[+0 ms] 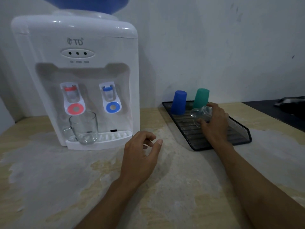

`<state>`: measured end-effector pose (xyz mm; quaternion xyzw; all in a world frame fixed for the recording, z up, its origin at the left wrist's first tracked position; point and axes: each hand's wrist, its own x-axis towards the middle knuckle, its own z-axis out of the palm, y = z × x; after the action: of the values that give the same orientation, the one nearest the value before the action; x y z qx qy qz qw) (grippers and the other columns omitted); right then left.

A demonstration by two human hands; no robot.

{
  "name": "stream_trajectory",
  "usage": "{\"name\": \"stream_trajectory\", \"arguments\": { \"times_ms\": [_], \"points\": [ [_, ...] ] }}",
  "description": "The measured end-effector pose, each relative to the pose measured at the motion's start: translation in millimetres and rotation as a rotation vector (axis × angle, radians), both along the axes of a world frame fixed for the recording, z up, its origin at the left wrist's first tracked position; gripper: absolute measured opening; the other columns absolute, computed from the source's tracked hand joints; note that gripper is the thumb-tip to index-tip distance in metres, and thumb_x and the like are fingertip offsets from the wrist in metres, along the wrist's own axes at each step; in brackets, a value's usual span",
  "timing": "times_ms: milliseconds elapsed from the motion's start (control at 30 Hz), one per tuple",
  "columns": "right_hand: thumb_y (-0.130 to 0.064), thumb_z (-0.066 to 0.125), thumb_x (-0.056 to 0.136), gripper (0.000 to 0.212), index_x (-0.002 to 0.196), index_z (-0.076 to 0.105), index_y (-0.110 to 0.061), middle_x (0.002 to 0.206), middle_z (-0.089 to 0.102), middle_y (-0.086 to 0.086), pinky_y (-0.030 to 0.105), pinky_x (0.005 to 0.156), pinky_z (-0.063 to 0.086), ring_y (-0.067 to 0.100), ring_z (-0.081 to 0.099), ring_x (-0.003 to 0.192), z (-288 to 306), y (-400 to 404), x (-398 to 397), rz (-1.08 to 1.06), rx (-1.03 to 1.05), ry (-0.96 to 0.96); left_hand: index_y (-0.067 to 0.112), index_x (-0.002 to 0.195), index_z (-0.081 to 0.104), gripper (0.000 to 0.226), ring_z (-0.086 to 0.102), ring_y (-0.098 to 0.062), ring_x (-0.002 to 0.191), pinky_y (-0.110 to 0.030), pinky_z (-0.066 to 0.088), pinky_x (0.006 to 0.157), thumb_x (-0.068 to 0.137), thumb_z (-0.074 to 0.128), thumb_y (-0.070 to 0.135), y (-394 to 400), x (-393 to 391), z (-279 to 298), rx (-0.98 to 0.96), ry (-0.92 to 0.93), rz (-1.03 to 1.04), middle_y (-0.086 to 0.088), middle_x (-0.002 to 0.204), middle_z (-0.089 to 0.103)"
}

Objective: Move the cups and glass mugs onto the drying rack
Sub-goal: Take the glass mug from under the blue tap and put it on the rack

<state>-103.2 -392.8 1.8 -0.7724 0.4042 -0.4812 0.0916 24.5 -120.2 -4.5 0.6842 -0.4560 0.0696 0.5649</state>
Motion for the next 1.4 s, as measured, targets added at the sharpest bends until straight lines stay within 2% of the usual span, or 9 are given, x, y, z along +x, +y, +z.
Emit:
{"name": "stream_trajectory", "arguments": {
  "times_ms": [300, 467, 600, 700, 867, 967, 1100, 1300, 1400],
  "points": [
    [-0.014, 0.078, 0.083, 0.058, 0.137, 0.057, -0.016, 0.137, 0.056, 0.02, 0.044, 0.099, 0.041, 0.04, 0.049, 0.12, 0, -12, -1, -0.053, 0.055, 0.08, 0.023, 0.098, 0.071, 0.011, 0.067, -0.003, 0.087, -0.027, 0.059, 0.075, 0.094, 0.072, 0.034, 1, -1, 0, 0.005, -0.007, -0.001, 0.015, 0.091, 0.069],
    [-0.016, 0.08, 0.08, 0.064, 0.14, 0.055, -0.017, 0.144, 0.047, 0.022, 0.051, 0.101, 0.046, 0.041, 0.046, 0.127, 0, -3, -2, -0.076, 0.009, 0.082, 0.024, 0.098, 0.071, 0.012, 0.067, -0.004, 0.088, -0.028, 0.06, 0.076, 0.094, 0.072, 0.035, 0, 0, 0, 0.005, -0.005, -0.001, 0.015, 0.092, 0.069],
    [-0.013, 0.078, 0.079, 0.05, 0.127, 0.064, -0.015, 0.138, 0.05, 0.018, 0.051, 0.096, 0.046, 0.039, 0.046, 0.124, 4, 9, -2, -0.102, -0.162, 0.122, 0.024, 0.098, 0.071, 0.011, 0.067, -0.004, 0.088, -0.027, 0.059, 0.076, 0.094, 0.072, 0.034, 0, 0, 0, 0.009, -0.004, -0.001, 0.014, 0.092, 0.069],
    [-0.012, 0.073, 0.082, 0.034, 0.116, 0.069, -0.012, 0.13, 0.057, 0.016, 0.051, 0.094, 0.046, 0.037, 0.051, 0.118, 1, 11, 1, -0.061, -0.183, 0.183, 0.022, 0.098, 0.071, 0.011, 0.067, -0.005, 0.087, -0.027, 0.059, 0.075, 0.094, 0.073, 0.033, 0, 0, 0, 0.006, -0.009, -0.003, 0.014, 0.092, 0.069],
    [-0.014, 0.07, 0.085, 0.042, 0.126, 0.066, -0.011, 0.139, 0.056, 0.011, 0.05, 0.094, 0.05, 0.035, 0.052, 0.119, -1, 4, -1, -0.063, -0.146, 0.261, 0.023, 0.098, 0.071, 0.018, 0.067, -0.003, 0.087, -0.023, 0.058, 0.074, 0.093, 0.069, 0.041, 0, 0, 0, 0.005, -0.012, -0.002, 0.014, 0.091, 0.069],
    [-0.016, 0.07, 0.083, 0.054, 0.136, 0.06, -0.014, 0.149, 0.047, 0.008, 0.057, 0.097, 0.049, 0.037, 0.05, 0.122, -2, -4, -3, -0.06, -0.095, 0.345, 0.023, 0.099, 0.071, 0.015, 0.067, -0.003, 0.087, -0.024, 0.059, 0.075, 0.094, 0.071, 0.037, -1, 0, -1, 0.014, -0.005, -0.003, 0.015, 0.092, 0.069],
    [-0.021, 0.067, 0.087, 0.055, 0.141, 0.058, -0.021, 0.16, 0.032, 0.008, 0.062, 0.105, 0.042, 0.042, 0.044, 0.13, -2, -9, -4, -0.071, -0.031, 0.431, 0.023, 0.099, 0.071, 0.015, 0.067, -0.003, 0.087, -0.024, 0.059, 0.075, 0.093, 0.071, 0.038, 0, 0, -1, 0.013, -0.007, -0.006, 0.015, 0.092, 0.069],
    [-0.031, 0.069, 0.091, 0.077, 0.158, 0.031, -0.023, 0.17, -0.004, 0.009, 0.066, 0.115, 0.024, 0.046, 0.013, 0.15, -5, -11, 3, -0.019, 0.122, 0.545, 0.023, 0.098, 0.071, 0.012, 0.067, -0.003, 0.087, -0.026, 0.059, 0.075, 0.094, 0.073, 0.033, -1, 0, -1, 0.023, -0.023, -0.007, 0.016, 0.092, 0.068],
    [-0.031, 0.07, 0.091, 0.082, 0.159, 0.027, -0.017, 0.17, -0.012, 0.009, 0.067, 0.116, 0.029, 0.045, 0.008, 0.153, -7, -17, 5, 0.04, 0.141, 0.535, 0.023, 0.098, 0.072, 0.012, 0.067, -0.002, 0.088, -0.025, 0.059, 0.075, 0.093, 0.073, 0.034, -1, 0, -1, 0.026, -0.02, -0.006, 0.016, 0.092, 0.068]
  ]
}}
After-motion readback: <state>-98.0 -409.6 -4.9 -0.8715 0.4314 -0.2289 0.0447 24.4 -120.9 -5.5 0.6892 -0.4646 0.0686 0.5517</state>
